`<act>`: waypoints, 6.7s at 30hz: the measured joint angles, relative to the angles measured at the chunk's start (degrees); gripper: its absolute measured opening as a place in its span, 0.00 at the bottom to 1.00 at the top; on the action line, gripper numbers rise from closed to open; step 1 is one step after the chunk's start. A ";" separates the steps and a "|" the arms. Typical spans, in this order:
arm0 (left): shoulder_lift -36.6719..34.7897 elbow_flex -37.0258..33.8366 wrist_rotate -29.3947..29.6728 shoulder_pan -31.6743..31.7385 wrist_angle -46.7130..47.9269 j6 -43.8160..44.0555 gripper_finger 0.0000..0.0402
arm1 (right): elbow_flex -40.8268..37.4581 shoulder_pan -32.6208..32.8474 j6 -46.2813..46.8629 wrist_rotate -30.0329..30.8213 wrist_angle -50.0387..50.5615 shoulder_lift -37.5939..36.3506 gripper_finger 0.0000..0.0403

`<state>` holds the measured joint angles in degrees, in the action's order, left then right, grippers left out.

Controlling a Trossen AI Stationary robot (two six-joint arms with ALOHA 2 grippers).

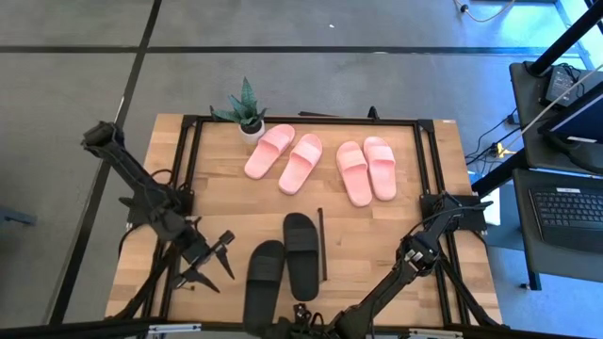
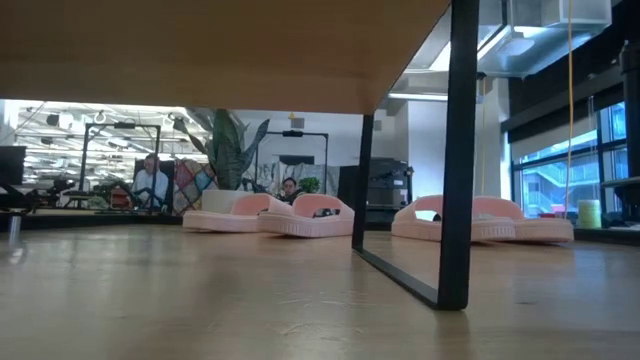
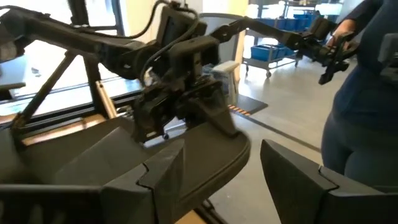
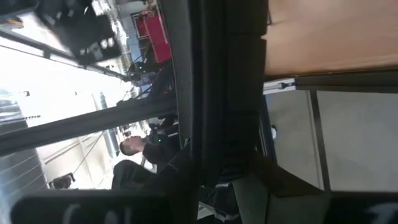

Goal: Pick and place slides into the shelf
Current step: Put the black slide on the shelf

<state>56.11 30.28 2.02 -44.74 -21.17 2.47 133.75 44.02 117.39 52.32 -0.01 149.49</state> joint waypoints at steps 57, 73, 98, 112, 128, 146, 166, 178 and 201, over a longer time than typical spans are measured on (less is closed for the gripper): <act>8.66 5.51 0.00 4.78 2.73 -3.08 0.50 | 0.00 -0.32 0.83 12.75 2.89 -0.07 0.37; 8.66 5.51 0.00 4.78 2.71 -3.08 0.50 | 0.00 -0.34 3.64 15.12 2.89 -0.07 0.37; -12.50 5.51 -9.41 12.50 12.19 -2.64 0.50 | 0.00 -0.47 13.44 18.12 7.77 -0.07 0.37; -12.78 5.51 -8.96 13.13 13.20 -3.05 0.50 | -0.04 -0.32 14.57 17.26 7.52 -0.07 0.37; -12.73 5.51 -8.65 13.13 17.81 -0.02 0.50 | -0.04 1.59 17.11 17.04 6.17 -0.07 0.37; -12.73 5.51 -8.67 13.13 17.77 1.31 0.50 | -0.04 5.82 -3.23 14.98 5.81 -0.07 0.37; -12.73 5.51 -8.78 13.08 18.17 12.46 0.50 | 0.00 3.29 -61.64 7.76 4.57 -0.07 0.37; -12.76 5.51 -10.21 13.06 20.76 12.53 0.50 | 0.00 1.26 -64.01 1.89 2.41 -0.07 0.37; -12.73 5.51 -12.24 13.06 22.31 12.60 0.50 | 0.00 0.31 -66.72 12.28 1.30 -0.07 0.37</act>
<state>43.38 35.79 -10.22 -31.68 1.14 15.07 133.75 44.34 50.67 64.60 1.29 149.42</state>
